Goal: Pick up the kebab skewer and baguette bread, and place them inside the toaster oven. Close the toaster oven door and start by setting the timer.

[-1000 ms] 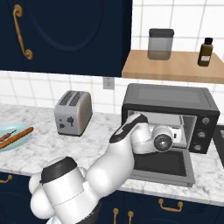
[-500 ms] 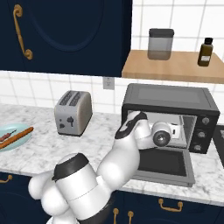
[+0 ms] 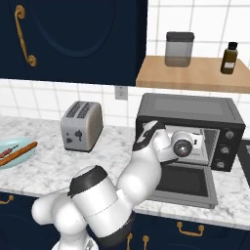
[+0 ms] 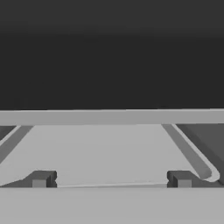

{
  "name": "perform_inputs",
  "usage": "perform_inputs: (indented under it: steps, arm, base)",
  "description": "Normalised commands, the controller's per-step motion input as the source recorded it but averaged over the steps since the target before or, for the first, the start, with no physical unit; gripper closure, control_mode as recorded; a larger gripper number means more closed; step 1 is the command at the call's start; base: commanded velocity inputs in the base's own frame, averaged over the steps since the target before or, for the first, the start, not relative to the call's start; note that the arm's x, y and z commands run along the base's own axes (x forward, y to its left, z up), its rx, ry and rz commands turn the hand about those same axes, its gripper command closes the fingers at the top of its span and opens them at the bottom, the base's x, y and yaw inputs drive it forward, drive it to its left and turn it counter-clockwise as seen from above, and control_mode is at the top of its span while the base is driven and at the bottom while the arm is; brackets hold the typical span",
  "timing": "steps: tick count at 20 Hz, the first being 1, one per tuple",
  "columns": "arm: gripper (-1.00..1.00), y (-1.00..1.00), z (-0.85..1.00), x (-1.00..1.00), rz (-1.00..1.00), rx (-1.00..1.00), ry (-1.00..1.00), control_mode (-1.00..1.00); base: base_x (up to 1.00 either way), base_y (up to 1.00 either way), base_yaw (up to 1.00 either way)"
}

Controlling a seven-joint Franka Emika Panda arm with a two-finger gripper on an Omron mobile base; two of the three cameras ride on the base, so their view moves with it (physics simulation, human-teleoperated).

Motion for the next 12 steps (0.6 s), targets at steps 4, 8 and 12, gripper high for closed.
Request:
perform_inputs:
  steps: [4,8,12]
  arm:
    - [-1.0,0.02,0.0,0.23,0.0,0.0,0.02,-1.0]
    - [-1.0,0.0,-0.07,0.11,0.0,0.0,0.0,-1.0]
    - [-1.0,0.0,-0.14,0.03,0.0,0.0,0.0,-1.0]
  base:
    - [0.0,0.0,0.0]
    - [0.0,0.0,0.0]
    - [0.0,0.0,0.0]
